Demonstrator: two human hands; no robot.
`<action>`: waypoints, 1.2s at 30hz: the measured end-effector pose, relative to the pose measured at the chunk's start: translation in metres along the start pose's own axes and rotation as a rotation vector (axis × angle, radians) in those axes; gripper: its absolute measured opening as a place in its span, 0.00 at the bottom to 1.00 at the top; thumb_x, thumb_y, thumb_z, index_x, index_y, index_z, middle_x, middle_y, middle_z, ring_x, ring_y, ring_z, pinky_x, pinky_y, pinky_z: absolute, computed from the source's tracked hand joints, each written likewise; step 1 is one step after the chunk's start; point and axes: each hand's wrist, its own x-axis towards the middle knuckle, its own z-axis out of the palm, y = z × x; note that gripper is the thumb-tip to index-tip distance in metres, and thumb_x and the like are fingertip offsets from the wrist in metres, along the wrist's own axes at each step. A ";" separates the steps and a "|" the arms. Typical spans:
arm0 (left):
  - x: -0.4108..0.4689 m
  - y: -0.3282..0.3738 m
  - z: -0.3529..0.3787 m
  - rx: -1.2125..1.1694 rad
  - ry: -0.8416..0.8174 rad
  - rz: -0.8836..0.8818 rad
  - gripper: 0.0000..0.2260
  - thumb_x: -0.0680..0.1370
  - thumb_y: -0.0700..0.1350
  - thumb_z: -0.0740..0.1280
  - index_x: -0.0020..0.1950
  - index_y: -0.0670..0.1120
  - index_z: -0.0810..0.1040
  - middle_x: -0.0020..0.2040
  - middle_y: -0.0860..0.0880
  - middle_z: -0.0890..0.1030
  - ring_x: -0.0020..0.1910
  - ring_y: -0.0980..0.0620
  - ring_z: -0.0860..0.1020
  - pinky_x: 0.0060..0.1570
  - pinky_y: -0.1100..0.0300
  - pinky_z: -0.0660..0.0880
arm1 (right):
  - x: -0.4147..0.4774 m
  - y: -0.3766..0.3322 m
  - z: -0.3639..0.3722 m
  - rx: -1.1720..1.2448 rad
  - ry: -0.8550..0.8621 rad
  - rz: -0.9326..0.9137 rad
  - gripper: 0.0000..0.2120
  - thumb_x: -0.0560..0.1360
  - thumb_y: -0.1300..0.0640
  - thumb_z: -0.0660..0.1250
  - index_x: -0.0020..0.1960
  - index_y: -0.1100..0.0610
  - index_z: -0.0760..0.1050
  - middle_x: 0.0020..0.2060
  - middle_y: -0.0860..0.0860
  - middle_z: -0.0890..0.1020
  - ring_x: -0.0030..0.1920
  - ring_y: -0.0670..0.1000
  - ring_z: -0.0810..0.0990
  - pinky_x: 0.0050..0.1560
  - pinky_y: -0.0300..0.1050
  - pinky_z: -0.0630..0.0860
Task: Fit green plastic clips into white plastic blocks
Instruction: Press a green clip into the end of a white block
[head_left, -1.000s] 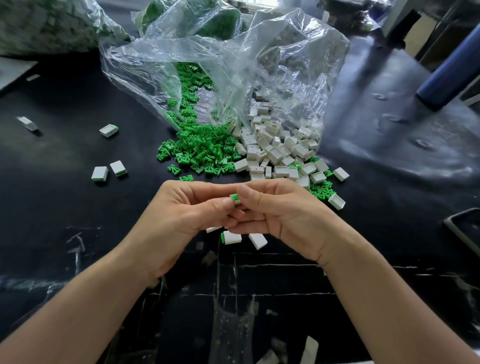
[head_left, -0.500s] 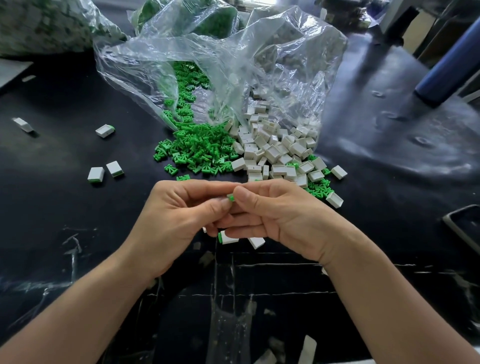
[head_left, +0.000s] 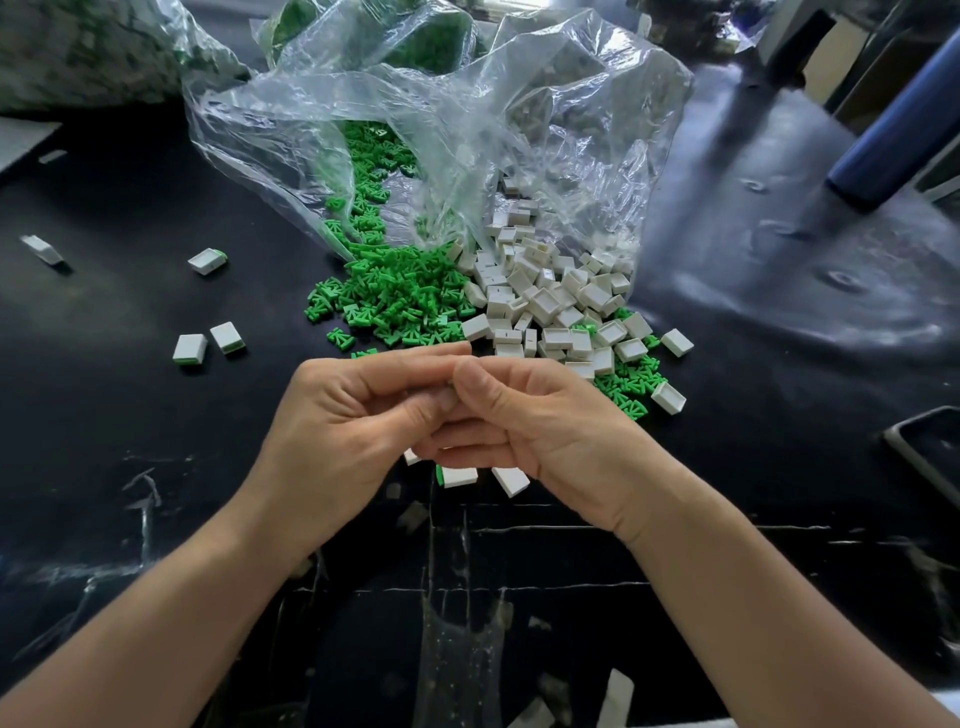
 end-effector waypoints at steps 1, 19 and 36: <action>0.000 0.001 0.001 0.008 0.005 0.001 0.11 0.68 0.42 0.70 0.48 0.52 0.83 0.51 0.54 0.83 0.51 0.55 0.82 0.45 0.66 0.77 | 0.000 0.001 0.001 -0.021 0.008 -0.007 0.25 0.70 0.44 0.61 0.55 0.63 0.75 0.44 0.56 0.82 0.47 0.53 0.82 0.55 0.50 0.78; 0.000 -0.003 0.009 -0.117 0.113 0.013 0.11 0.68 0.39 0.67 0.48 0.49 0.83 0.25 0.52 0.79 0.20 0.58 0.71 0.21 0.72 0.65 | 0.001 0.004 0.018 -0.157 0.283 -0.196 0.17 0.68 0.44 0.61 0.40 0.56 0.80 0.29 0.45 0.76 0.32 0.41 0.72 0.37 0.33 0.71; 0.001 -0.008 0.011 -0.132 0.148 -0.074 0.11 0.65 0.43 0.70 0.46 0.49 0.84 0.23 0.49 0.77 0.18 0.55 0.70 0.20 0.71 0.59 | 0.000 0.005 0.024 -0.182 0.318 -0.315 0.13 0.76 0.52 0.61 0.35 0.49 0.80 0.25 0.42 0.79 0.30 0.36 0.76 0.36 0.26 0.69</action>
